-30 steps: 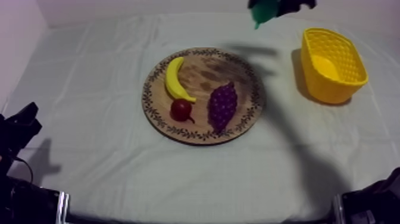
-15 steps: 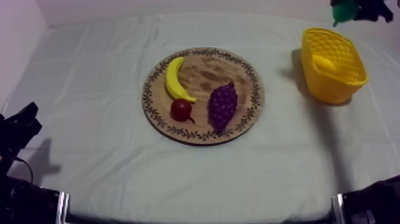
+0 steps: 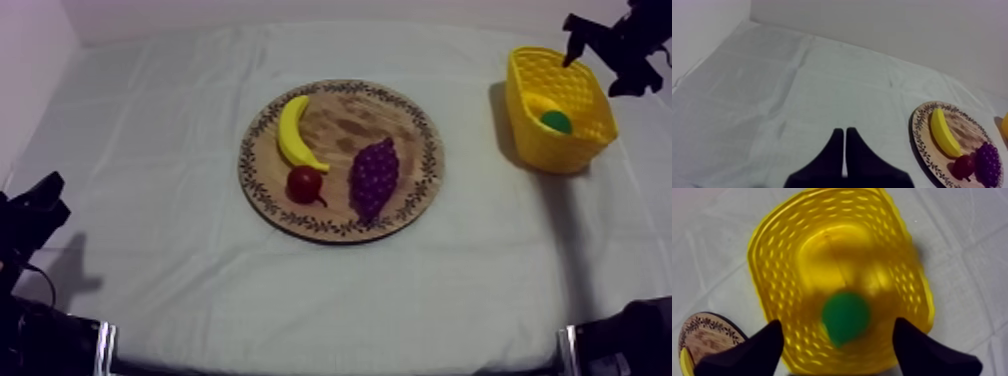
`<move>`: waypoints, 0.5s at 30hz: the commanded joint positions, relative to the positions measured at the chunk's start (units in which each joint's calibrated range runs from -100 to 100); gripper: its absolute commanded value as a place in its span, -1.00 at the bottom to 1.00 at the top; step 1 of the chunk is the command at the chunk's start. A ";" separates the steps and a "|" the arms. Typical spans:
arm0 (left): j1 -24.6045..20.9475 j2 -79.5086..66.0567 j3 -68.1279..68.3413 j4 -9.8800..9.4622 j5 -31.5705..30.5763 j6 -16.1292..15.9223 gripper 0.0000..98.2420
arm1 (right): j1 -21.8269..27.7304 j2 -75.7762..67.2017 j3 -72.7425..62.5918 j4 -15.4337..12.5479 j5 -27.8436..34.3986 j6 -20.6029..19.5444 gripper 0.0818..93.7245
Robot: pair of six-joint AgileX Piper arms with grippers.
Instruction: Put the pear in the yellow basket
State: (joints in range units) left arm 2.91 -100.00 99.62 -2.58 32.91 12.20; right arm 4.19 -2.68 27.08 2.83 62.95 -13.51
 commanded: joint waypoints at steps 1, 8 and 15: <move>0.02 0.00 0.05 0.02 -0.01 -0.02 -1.00 | 0.13 -0.17 -0.01 0.07 0.55 -0.01 0.59; 0.02 0.00 0.05 0.02 -0.01 -0.02 -1.00 | 0.25 -9.58 0.82 0.20 2.57 0.94 0.54; 0.02 0.00 0.05 0.02 -0.01 -0.02 -1.00 | -1.24 -29.08 3.72 1.03 4.44 2.02 0.03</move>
State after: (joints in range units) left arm 2.91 -100.00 99.62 -2.58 32.91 12.20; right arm 3.11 -22.94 30.58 3.72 66.96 -11.66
